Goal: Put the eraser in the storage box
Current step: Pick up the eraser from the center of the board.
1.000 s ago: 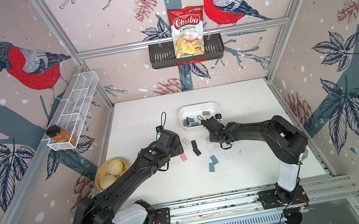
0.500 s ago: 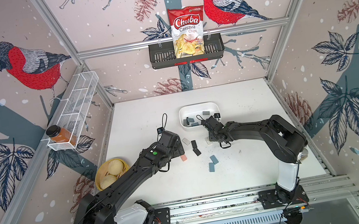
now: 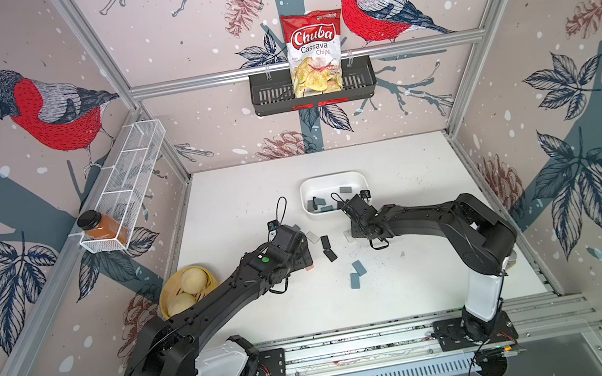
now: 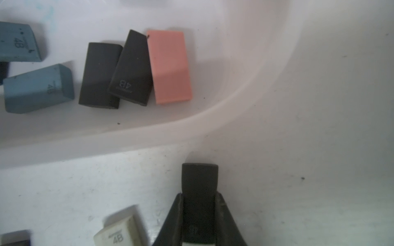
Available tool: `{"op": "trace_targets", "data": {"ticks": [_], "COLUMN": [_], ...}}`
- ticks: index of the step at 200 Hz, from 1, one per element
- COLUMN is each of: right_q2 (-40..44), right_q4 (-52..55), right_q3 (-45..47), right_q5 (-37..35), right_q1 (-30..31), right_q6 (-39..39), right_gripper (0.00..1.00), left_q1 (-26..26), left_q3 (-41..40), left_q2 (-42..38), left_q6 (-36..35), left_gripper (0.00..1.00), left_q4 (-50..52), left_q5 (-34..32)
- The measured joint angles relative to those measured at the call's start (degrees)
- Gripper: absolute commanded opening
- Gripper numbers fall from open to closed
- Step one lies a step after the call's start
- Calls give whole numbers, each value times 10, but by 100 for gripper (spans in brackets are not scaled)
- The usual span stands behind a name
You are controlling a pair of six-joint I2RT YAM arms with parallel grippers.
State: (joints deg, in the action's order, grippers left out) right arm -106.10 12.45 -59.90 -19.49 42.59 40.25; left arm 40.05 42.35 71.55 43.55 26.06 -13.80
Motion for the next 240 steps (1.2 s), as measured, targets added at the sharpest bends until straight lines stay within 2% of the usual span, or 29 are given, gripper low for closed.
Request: {"op": "trace_targets", "data": {"ticks": [62,137,184,240], "right_q2": [43,124,137,83], "right_q4": [12,33,49,61], "right_q3": [24,30,-23,-118], "right_q5": [3,-16,-20,-8], "right_q1": [1,19,25,1], "right_q6": [0,-1,-26,-63], "right_gripper": [21,21,21,22], "left_q1": [37,52,52,52], "left_q3": [0,0,13,33], "left_q2": [52,110,131,160], "left_q6": [37,78,111,140], "left_gripper": [96,94,92,89], "left_q4": [-5,-26,-29,-28], "left_q5": [-2,1,0,-12]}}
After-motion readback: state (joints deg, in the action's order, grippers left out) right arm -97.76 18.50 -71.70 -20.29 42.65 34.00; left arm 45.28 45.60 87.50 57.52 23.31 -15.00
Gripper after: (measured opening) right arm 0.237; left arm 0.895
